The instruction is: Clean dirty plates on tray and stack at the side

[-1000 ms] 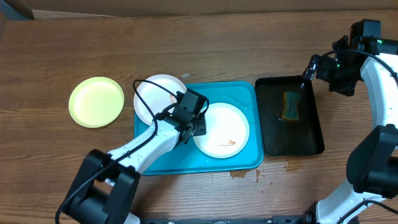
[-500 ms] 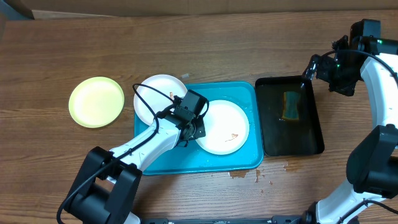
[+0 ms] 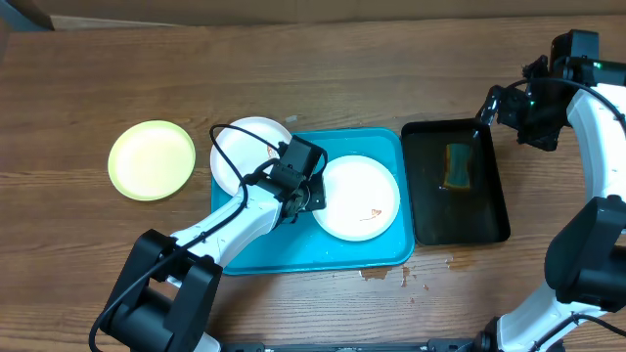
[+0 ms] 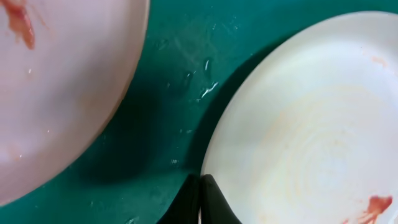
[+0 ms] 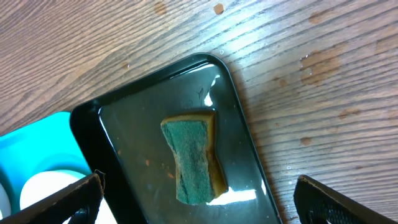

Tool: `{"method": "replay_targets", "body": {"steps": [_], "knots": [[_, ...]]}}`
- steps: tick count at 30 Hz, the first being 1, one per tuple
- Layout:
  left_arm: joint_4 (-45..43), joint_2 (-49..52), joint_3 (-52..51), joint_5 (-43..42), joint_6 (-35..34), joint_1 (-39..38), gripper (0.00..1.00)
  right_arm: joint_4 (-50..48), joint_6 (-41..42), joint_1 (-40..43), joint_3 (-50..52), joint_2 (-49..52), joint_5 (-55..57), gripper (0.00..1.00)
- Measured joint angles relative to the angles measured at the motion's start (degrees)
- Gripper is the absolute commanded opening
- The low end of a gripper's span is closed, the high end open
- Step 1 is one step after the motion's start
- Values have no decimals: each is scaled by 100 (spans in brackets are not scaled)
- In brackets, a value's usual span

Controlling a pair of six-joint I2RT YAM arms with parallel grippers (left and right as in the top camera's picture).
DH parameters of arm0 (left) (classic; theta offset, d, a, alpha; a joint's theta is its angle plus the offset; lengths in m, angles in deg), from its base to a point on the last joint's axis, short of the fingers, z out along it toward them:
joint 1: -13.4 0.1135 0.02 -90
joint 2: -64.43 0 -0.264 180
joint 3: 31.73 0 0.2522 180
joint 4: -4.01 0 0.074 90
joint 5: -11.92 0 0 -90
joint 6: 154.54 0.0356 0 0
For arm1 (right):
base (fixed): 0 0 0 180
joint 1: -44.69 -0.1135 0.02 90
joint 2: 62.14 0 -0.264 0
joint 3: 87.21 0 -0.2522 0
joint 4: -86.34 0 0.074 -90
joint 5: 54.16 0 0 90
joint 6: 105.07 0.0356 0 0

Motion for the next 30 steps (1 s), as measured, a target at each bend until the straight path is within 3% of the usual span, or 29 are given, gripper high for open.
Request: {"method": "replay_targets", "body": {"steps": [3, 5, 7, 10, 12, 18, 24, 27, 28, 29, 30], "knots": [[234, -22, 13, -66, -136, 0, 16, 0, 2, 0, 0, 0, -2, 100], [361, -20, 9, -168, -199, 0, 35, -7, 15, 0, 0, 0, -63, 100], [413, -17, 2, -317, -264, 0, 40, 81, 20, 0, 0, 0, -256, 97], [348, -17, 0, -380, -275, 0, 40, 280, 33, -7, 0, 0, -654, 66], [208, -17, 0, -271, -275, 0, 42, 476, -26, -37, 0, 0, -780, 54], [-55, -17, 0, 136, -275, 0, 41, 710, -70, -474, 197, -9, -350, 63], [-35, -17, 0, 223, -278, 0, 42, -426, 20, -999, 1272, -31, 374, 64], [-28, -17, 0, 240, -275, 0, 42, -1182, 28, -1119, 1906, -31, 584, 57], [-17, -17, 0, 243, -275, 0, 42, -1432, 48, -1132, 2100, -31, 627, 51], [-15, -17, 0, 247, -275, 0, 42, -1692, 50, -1137, 2273, -42, 664, 38], [-15, -17, 0, 249, -275, 0, 42, -1958, 74, -1141, 2452, -42, 706, 19]]}}
